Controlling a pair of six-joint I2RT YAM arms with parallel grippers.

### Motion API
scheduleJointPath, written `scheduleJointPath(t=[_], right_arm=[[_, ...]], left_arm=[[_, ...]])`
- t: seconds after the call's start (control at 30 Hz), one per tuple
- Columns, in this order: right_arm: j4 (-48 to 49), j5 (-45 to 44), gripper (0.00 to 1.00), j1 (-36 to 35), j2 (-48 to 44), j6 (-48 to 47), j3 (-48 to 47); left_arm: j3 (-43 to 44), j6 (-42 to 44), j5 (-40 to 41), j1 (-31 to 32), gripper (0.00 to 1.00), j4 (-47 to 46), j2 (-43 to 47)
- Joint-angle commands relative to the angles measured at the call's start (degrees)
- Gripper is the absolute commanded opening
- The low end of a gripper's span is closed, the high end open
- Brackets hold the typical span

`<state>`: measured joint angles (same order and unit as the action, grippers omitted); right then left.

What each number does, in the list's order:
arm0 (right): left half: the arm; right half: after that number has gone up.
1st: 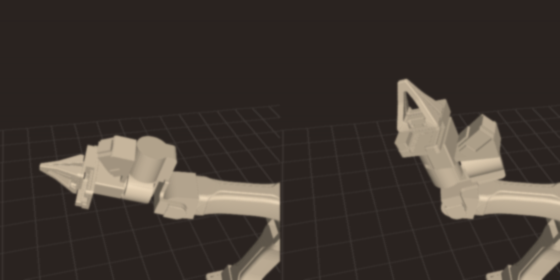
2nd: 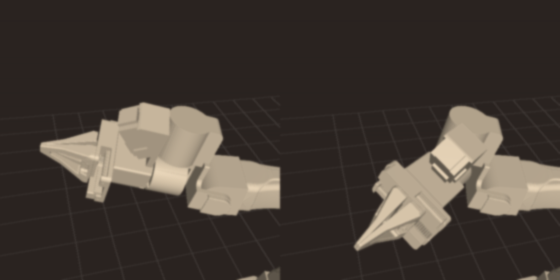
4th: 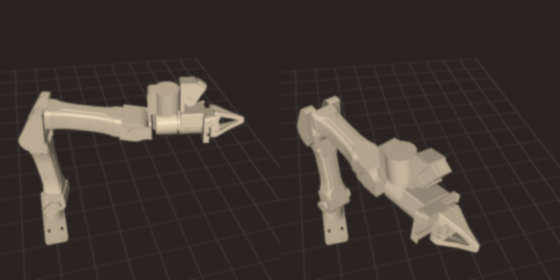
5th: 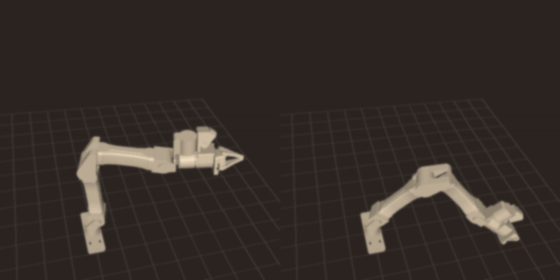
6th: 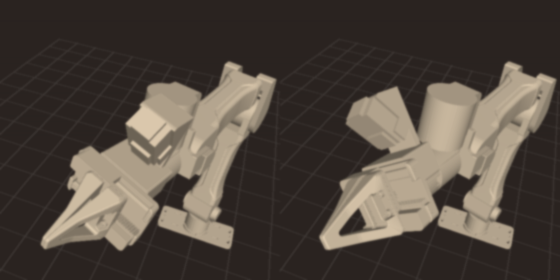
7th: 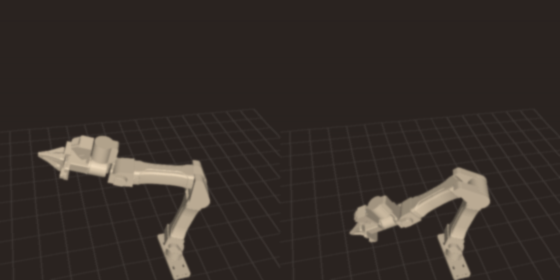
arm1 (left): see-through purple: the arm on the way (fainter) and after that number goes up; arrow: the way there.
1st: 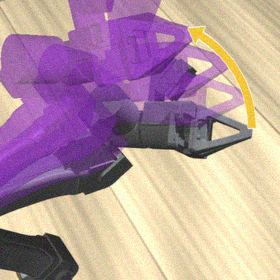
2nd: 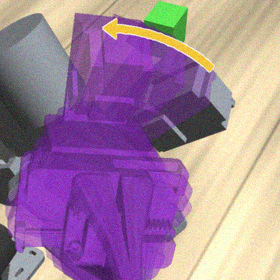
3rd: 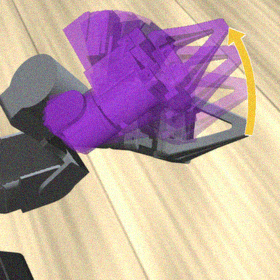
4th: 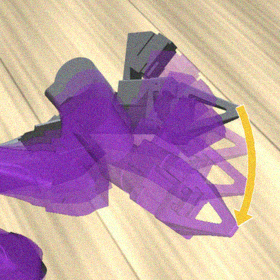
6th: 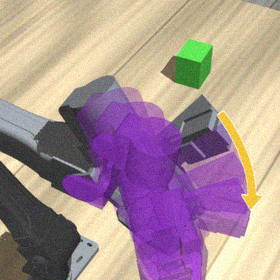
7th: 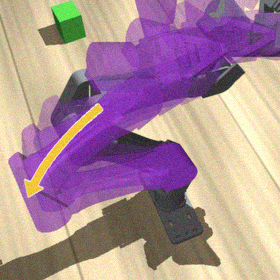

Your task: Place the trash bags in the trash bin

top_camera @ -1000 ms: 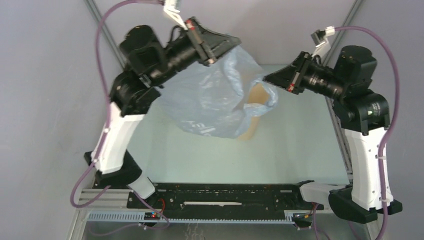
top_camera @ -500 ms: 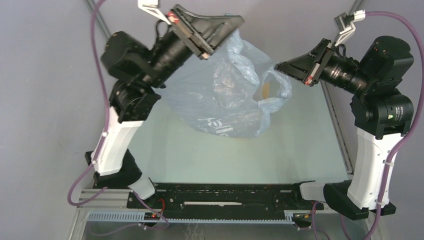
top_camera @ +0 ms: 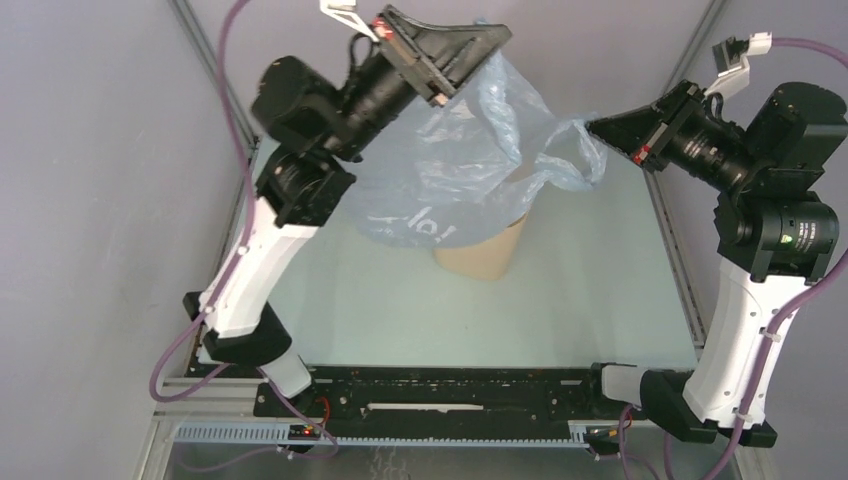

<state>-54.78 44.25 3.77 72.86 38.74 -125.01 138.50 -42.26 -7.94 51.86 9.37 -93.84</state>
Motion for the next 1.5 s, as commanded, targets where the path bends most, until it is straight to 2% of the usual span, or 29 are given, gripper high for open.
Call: scheduleJointPath(t=[0.0,0.2,0.4,0.6,0.73,1.0,1.2,1.47], right_arm=[[-5.9,-4.3,0.00,1.0,-3.7,-3.8,4.6],[-9.9,-10.9,0.00,0.2,-4.4,-9.1,3.0],[-3.9,-4.3,0.00,0.1,0.2,-3.1,-3.6],[2.1,-4.0,0.00,1.3,5.0,2.2,-15.1],[5.9,-3.5,0.00,2.1,4.5,4.4,-12.2],[7.3,-3.6,0.00,2.6,5.1,4.4,-9.6],[16.8,0.9,0.00,2.8,7.6,14.5,-10.4],[16.0,0.0,0.00,6.1,8.9,12.7,-10.8]], left_arm=[[-1.3,-2.6,-3.1,-1.2,0.00,-1.7,-3.2],[0.0,-6.6,-9.0,-1.7,0.00,-3.7,-8.7],[9.9,-7.9,-9.8,-2.5,0.00,-3.9,-12.1],[4.5,-12.5,-8.9,-4.9,0.00,-13.7,-7.3],[6.7,-14.6,-10.2,-6.0,0.00,-15.0,-8.4],[3.5,-12.1,-11.1,-7.6,0.00,-14.6,-6.1],[3.7,-10.7,-10.4,-9.2,0.00,-14.0,-4.3],[3.6,-13.1,-14.9,-10.1,0.00,-14.3,-8.1]])
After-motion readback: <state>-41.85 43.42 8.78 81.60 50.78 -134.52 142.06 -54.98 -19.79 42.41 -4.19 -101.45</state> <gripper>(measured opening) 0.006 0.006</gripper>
